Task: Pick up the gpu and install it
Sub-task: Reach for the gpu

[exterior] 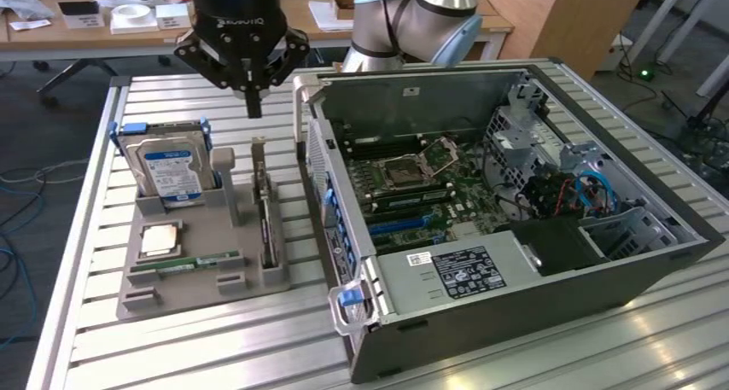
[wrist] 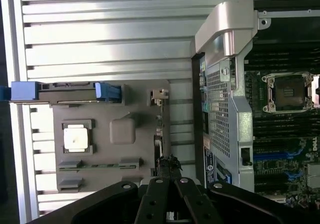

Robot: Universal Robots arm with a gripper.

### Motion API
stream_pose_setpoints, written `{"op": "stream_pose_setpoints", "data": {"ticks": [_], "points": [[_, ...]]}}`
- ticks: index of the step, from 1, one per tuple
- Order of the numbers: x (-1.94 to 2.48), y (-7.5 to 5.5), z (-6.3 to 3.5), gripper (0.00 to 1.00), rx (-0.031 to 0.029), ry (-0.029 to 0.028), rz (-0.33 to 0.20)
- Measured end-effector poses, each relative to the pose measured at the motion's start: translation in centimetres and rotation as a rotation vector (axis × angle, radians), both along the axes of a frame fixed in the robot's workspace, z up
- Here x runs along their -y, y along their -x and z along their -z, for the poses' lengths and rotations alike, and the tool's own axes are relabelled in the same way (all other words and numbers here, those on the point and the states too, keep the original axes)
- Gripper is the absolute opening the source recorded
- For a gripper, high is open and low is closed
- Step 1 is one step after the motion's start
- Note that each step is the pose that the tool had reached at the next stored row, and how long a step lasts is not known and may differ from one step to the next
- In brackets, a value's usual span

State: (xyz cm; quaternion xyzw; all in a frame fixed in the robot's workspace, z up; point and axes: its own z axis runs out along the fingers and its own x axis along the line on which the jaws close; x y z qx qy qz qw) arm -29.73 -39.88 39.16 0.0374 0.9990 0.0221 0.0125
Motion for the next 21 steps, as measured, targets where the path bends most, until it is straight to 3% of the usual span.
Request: {"op": "stream_pose_setpoints", "data": {"ticks": [21], "points": [[0.0,0.59,0.04,0.1,-0.0002,0.0003,0.0]]}}
